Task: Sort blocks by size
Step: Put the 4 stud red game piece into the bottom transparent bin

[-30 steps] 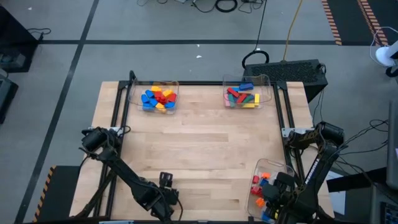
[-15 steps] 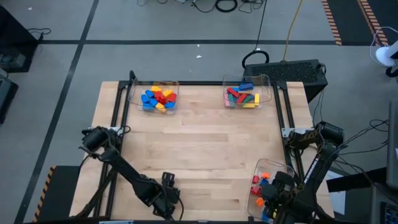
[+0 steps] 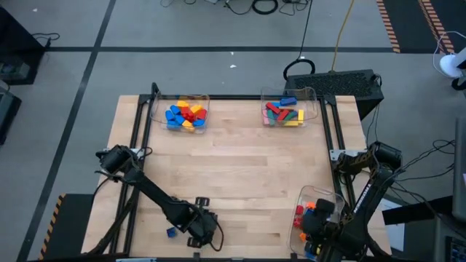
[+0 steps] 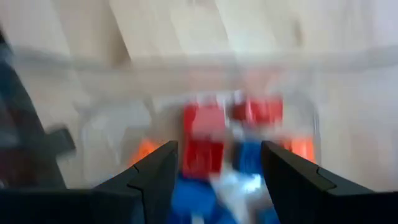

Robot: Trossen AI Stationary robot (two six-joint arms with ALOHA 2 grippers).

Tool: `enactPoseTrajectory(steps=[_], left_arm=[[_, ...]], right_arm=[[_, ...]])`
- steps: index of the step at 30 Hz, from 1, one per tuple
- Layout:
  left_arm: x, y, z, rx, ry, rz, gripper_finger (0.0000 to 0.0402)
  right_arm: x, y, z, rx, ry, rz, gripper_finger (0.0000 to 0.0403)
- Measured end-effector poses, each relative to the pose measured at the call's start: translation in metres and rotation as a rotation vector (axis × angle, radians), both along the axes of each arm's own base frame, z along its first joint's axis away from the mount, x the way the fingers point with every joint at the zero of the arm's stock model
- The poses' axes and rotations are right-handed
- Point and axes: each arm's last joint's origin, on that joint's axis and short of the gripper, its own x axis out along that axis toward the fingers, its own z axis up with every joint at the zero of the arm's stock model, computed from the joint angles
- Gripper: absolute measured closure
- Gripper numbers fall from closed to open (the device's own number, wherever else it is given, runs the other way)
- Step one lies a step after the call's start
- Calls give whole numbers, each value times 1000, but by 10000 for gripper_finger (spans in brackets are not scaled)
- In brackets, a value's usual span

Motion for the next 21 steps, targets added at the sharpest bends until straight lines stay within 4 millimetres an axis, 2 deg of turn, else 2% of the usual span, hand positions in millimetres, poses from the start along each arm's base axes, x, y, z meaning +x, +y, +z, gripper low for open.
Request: enactPoseTrajectory(steps=[5,9,14,21], left_arm=[[24,12,9,-46,-127,-69,262],[55,27,25,-143,-260,-124,262],[88,55,43,-342,-423,-151,262],[106,80,55,-481,-518,-185,262]], right_arm=[[19,1,3,-108,-192,212,190],[42,7,9,-270,-358,494,190],[67,14,18,-443,-434,842,190],[93,-4,21,-571,-386,949,190]])
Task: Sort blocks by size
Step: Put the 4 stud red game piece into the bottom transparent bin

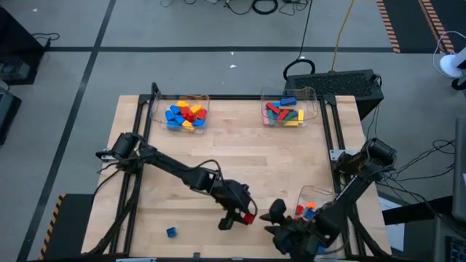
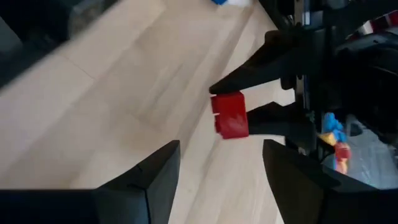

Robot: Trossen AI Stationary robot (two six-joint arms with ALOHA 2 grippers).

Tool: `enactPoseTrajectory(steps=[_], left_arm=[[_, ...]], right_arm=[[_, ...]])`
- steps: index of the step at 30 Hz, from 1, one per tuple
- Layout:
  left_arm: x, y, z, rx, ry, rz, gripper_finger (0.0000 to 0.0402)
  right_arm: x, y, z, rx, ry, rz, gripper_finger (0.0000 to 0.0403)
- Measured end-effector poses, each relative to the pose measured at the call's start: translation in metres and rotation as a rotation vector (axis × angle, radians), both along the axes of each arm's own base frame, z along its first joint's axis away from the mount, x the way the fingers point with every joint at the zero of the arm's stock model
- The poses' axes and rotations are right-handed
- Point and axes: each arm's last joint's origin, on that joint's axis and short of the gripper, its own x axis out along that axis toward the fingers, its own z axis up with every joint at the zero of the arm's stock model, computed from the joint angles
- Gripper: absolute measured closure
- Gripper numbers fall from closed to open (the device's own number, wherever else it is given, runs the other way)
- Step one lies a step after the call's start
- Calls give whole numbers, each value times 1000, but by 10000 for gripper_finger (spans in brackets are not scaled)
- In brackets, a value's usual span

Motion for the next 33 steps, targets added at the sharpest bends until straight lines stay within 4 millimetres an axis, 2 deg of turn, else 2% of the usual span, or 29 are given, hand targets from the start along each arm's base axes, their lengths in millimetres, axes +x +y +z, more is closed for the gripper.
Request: enactPoseTrajectory(steps=[10,20,24,28,31,33], left_arm=[[6,11,4,-9,-59,0,262],[9,10,8,-32,-104,-13,262],[9,12,10,-37,-112,-12,262],[10,11,12,-51,-131,-7,261],[11,11,13,-58,-135,-12,241],[11,11,13,-53,-141,-6,218]], right_arm=[[33,-29,0,3,63,34,190],[42,-34,1,11,85,102,199],[43,-33,2,18,69,103,234],[43,-33,2,18,66,99,290],[42,-33,2,24,65,94,332],[43,-33,3,63,60,64,333]])
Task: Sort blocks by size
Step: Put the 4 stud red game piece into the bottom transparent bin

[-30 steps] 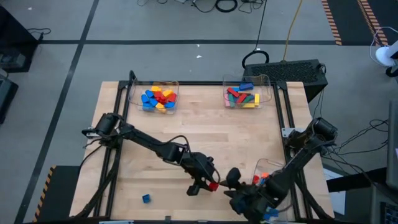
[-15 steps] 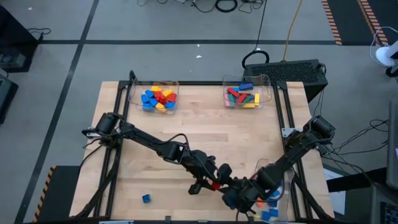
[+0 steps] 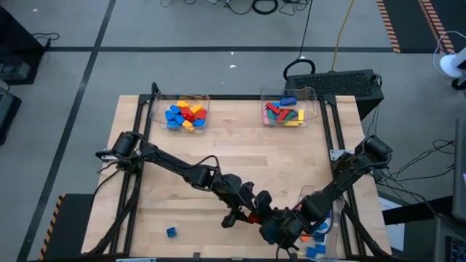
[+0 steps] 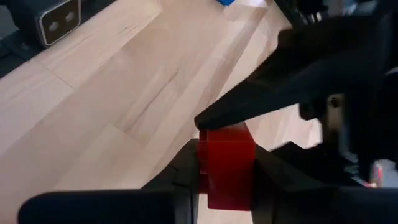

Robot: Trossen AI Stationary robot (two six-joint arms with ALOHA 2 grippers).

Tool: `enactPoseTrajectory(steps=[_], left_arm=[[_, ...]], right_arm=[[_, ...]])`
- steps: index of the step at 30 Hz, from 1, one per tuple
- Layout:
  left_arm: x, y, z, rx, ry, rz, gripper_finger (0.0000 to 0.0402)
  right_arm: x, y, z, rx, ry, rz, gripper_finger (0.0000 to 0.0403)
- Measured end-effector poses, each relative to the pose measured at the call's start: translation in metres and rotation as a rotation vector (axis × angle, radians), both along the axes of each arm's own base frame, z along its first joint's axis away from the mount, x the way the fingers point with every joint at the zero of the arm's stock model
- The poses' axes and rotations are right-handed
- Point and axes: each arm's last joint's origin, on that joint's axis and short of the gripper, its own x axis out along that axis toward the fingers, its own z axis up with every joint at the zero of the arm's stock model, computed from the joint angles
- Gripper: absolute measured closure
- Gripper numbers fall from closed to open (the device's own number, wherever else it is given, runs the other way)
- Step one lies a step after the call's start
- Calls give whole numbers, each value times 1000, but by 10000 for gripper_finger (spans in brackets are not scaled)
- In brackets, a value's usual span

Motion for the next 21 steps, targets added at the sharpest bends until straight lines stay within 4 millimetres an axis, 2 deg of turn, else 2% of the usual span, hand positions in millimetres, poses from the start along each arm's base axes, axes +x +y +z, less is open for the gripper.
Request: enactPoseTrajectory(steps=[5,9,12,15,18,21], left_arm=[[1,4,-1,22,1,52,162],[1,17,-5,81,73,162,146],[-1,23,-8,127,111,201,144],[-8,19,-7,188,156,242,143],[-18,14,-4,279,191,311,143],[-26,6,1,344,192,347,143]], right_arm=[[-6,-1,3,131,11,-119,333],[-25,-8,16,258,53,-283,333],[-50,-13,28,343,101,-415,333],[-80,-12,36,387,151,-517,333],[-109,-6,40,429,179,-592,333],[-130,5,37,470,164,-640,333]])
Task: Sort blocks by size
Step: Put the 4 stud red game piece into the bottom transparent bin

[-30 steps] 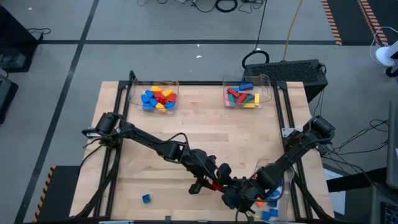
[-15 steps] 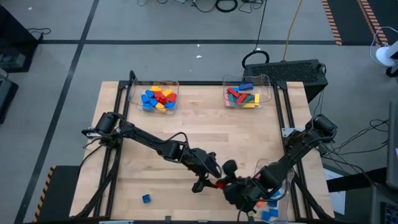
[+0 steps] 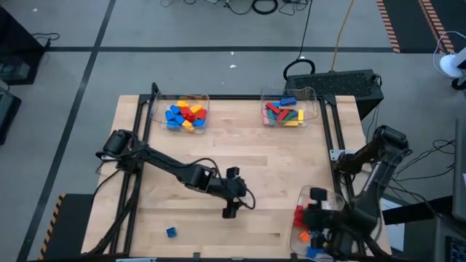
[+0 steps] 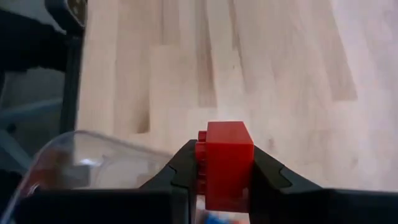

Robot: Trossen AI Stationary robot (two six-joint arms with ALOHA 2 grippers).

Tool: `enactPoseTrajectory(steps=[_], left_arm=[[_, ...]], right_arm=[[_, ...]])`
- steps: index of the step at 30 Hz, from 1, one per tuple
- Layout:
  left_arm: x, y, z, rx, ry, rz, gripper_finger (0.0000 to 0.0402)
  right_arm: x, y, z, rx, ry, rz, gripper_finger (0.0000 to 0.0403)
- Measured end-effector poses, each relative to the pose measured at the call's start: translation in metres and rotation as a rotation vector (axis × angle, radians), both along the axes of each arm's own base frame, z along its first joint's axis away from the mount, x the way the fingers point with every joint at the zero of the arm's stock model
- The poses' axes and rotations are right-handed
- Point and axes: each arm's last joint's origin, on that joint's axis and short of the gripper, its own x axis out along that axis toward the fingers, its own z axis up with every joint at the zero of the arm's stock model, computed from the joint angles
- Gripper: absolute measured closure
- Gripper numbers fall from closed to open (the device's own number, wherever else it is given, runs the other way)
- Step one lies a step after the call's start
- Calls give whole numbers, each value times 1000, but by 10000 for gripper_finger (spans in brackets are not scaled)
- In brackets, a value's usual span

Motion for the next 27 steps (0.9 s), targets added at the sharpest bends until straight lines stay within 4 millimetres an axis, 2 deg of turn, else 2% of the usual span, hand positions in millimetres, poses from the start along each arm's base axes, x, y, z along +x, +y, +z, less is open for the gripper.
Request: enactPoseTrajectory(steps=[4,10,17,27], left_arm=[[-10,-12,11,22,-21,1,142],[-27,-21,20,75,11,75,142],[-54,-36,23,169,93,170,142],[-82,-57,18,247,156,245,142]], right_arm=[[-17,7,-15,43,-34,-59,333],[-36,4,-50,83,-41,-173,333],[-44,-2,-85,167,-33,-246,333],[-45,-4,-101,233,-52,-280,320]])
